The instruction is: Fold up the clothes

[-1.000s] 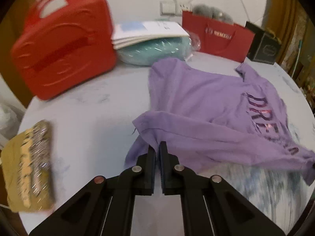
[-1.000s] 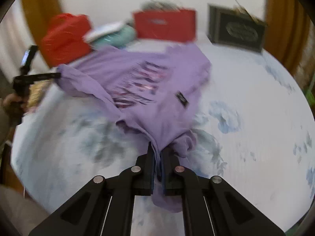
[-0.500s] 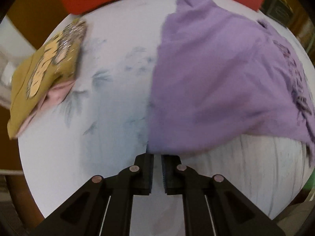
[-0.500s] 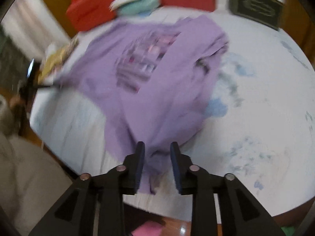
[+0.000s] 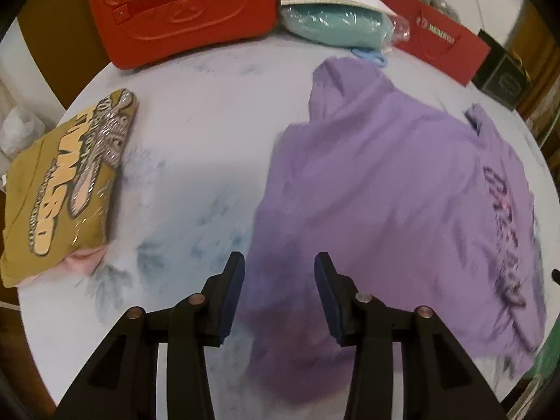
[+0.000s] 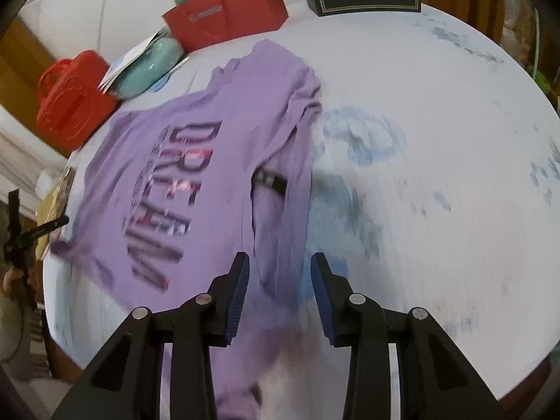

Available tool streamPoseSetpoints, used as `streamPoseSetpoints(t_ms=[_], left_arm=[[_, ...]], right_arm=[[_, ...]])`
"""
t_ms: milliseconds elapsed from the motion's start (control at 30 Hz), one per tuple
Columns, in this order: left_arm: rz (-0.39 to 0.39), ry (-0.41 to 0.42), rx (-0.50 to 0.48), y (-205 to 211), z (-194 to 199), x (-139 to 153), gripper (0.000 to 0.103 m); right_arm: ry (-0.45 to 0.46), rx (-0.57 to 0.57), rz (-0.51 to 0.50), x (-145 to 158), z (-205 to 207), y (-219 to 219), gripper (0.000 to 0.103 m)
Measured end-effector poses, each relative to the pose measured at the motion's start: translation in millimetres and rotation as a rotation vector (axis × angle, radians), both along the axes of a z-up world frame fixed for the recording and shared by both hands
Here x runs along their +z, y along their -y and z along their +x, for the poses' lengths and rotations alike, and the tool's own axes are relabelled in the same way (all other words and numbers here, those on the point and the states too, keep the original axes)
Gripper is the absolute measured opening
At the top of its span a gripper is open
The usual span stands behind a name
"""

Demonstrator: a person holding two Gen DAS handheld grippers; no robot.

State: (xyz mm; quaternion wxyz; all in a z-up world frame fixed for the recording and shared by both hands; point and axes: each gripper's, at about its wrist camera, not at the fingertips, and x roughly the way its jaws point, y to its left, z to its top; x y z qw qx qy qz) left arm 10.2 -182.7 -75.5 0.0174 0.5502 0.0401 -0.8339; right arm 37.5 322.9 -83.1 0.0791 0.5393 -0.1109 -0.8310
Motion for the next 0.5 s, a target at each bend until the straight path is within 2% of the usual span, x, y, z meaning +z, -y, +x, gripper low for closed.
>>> streamPoseSetpoints(t_ms=[67, 200, 367, 500], left_arm=[[0.017, -0.008, -0.007, -1.0, -13.7, -0.4, 0.044], [0.016, -0.006, -0.048, -5.7, -52.0, -3.6, 0.052], [0.056, -0.013, -0.067, -14.1, -121.2, -6.5, 0.057], [0.060, -0.007, -0.068, -20.7, -173.0, -15.0, 0.057]], right_arm=[[-0.014, -0.006, 0.002, 2.0, -13.6, 2.3, 0.038], [-0.039, -0.007, 0.014, 10.1, -55.5, 3.0, 0.048], [-0.065, -0.010, 0.058, 20.8, -106.9, 1.6, 0.060], [-0.050, -0.010, 0.079, 18.5, -145.8, 1.9, 0.061]])
